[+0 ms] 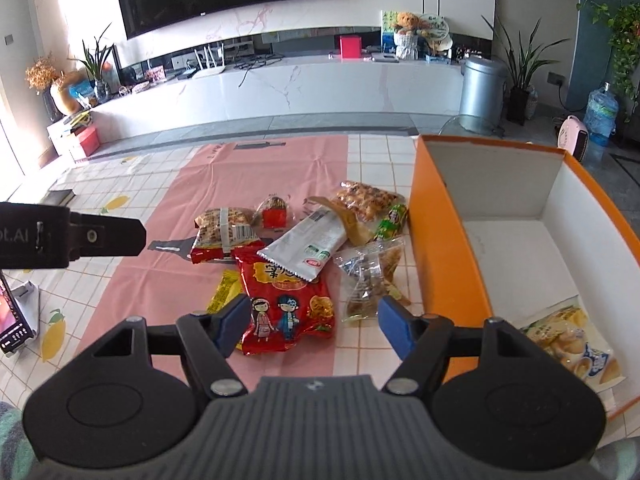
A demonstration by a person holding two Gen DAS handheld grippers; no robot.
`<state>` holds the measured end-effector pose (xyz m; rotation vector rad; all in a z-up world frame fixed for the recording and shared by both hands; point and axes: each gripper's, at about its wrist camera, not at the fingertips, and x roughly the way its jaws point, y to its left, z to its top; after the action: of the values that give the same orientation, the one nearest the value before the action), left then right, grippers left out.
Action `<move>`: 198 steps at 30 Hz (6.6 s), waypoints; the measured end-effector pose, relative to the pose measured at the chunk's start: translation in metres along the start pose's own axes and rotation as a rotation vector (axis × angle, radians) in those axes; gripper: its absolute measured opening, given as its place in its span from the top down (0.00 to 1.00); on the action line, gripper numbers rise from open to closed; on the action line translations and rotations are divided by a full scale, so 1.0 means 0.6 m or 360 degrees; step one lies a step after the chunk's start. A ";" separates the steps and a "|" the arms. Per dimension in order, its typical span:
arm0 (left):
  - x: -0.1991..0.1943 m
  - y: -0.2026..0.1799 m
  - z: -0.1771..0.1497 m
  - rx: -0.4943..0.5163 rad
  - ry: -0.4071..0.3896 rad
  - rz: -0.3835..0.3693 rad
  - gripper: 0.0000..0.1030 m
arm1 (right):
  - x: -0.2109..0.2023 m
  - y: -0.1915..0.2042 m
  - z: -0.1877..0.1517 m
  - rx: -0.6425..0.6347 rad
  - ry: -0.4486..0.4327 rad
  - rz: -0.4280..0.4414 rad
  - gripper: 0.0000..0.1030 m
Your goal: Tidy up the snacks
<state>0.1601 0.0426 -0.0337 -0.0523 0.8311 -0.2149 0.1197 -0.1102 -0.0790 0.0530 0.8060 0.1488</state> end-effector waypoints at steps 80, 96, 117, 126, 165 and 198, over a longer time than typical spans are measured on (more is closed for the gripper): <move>0.200 -0.009 -0.077 0.0219 0.0512 0.0097 0.36 | 0.145 -0.013 -0.052 -0.0214 0.0393 0.0081 0.28; 0.159 0.023 -0.091 0.0087 0.0637 0.0122 0.15 | 0.125 -0.031 -0.043 -0.0105 0.0381 0.0211 0.21; 0.173 0.034 -0.082 0.0064 0.0563 0.0033 0.13 | 0.145 -0.041 -0.038 -0.0001 0.0438 0.0323 0.23; 0.184 0.010 -0.088 0.0128 0.0552 0.0188 0.12 | 0.155 -0.024 -0.025 -0.0110 0.0439 0.0242 0.24; -0.015 -0.075 0.002 -0.0029 0.0157 -0.0084 0.42 | -0.085 -0.091 0.056 -0.0176 0.0151 0.0239 0.35; 0.192 -0.417 0.062 0.1179 0.0451 -0.0384 0.42 | 0.013 -0.384 0.075 -0.0417 0.0495 0.0065 0.35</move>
<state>0.2205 -0.2272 -0.0599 0.5869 0.9824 -0.7588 0.1832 -0.3359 -0.0776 -0.2055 1.0897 0.3051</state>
